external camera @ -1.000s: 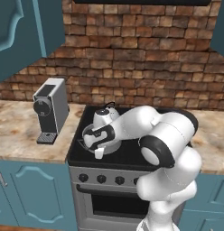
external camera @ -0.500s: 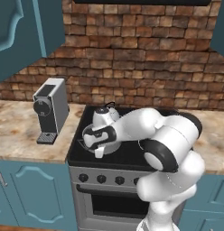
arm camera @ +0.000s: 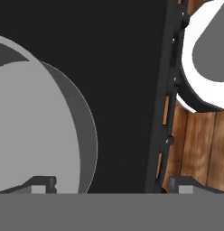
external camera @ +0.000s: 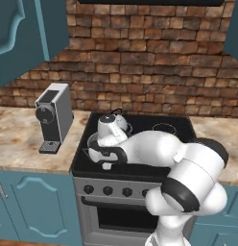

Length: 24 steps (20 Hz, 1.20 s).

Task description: Pick the kettle from the cabinet and place it on a stove burner. Then pick the pot from the counter and place it on another stove burner. Finally, turn both burners on.

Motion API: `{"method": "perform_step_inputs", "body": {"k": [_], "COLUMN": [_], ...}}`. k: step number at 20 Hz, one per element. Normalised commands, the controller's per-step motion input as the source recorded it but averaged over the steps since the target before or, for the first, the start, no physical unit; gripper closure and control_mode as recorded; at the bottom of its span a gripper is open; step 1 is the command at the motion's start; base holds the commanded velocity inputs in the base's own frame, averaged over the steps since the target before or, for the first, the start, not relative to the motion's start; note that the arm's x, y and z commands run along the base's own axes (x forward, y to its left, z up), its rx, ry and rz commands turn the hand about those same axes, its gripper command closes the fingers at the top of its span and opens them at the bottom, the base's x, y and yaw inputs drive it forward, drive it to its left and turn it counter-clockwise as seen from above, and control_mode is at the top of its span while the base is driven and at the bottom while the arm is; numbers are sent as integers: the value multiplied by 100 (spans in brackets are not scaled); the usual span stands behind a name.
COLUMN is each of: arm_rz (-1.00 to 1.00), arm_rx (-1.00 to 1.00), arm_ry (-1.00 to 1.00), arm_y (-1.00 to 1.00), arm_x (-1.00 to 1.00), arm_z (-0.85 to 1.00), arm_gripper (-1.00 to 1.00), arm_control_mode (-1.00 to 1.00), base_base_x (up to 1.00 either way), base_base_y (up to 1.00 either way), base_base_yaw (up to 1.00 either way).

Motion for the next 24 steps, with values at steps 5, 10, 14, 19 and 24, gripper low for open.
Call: {"method": "perform_step_inputs", "body": {"k": [5,10,14,19,24], "arm_rz": [0,0,1,2,2], "arm_rx": [-6,-7,-7,-8,-9], "arm_ry": [-15,-19,-18,-19,-18], "arm_y": [0,0,0,0,0], "arm_x": [-40,-49,-51,-54,-53], "arm_z": [36,32,20,10,6], "arm_gripper": [-100,-100,-100,-100,-100], "arm_control_mode": [-100,-100,-100,-100,-100], "base_base_x": [0,0,0,0,0], "base_base_y": [0,0,0,0,0], "base_base_yaw": [0,0,0,0,0]}}
